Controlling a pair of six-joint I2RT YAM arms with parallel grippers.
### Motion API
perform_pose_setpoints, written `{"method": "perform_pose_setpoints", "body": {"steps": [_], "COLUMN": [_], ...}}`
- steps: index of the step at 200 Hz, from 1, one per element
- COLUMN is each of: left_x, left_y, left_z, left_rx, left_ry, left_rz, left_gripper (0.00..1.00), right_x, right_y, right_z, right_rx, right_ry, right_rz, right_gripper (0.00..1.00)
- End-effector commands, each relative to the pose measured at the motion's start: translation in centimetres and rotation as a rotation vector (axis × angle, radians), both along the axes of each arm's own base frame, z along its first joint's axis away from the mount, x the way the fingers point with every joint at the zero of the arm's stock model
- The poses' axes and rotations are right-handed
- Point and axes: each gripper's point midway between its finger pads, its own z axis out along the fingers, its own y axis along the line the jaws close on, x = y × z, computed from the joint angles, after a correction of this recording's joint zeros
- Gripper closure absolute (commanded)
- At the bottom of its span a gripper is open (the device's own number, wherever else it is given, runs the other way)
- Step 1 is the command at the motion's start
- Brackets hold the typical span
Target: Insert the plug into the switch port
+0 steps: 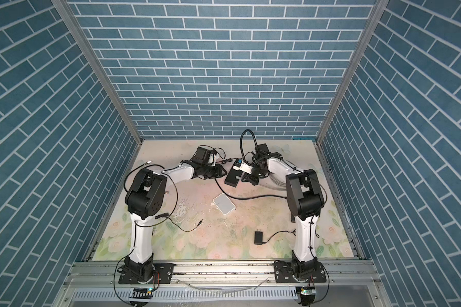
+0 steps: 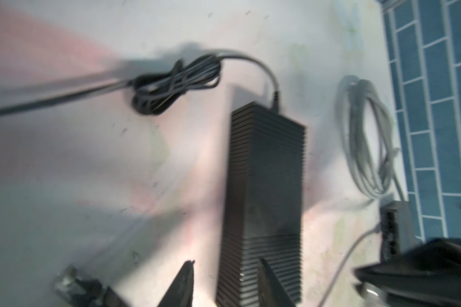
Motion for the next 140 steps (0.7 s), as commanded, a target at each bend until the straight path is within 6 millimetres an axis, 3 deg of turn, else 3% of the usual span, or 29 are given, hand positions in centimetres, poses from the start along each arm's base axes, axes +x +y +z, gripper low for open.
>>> {"method": "perform_pose_setpoints", "body": {"steps": [1, 47, 140], "left_x": [-1.2, -1.8, -3.1], "left_y": [-1.0, -1.0, -2.3], "left_z": [1.3, -0.7, -1.7], "left_rx": [0.005, 0.101, 0.112], "left_ry": [-0.014, -0.001, 0.026], "left_rz": [-0.084, -0.075, -0.096], "left_gripper": [0.57, 0.56, 0.56], "right_x": [-1.4, -1.5, -0.5], "right_y": [-1.6, -1.5, -0.6], "right_z": [-2.1, -2.2, -3.8], "right_rx": [-0.115, -0.114, -0.187], "right_ry": [0.028, 0.008, -0.005], "right_rz": [0.08, 0.091, 0.124], "right_gripper": [0.94, 0.94, 0.94]}}
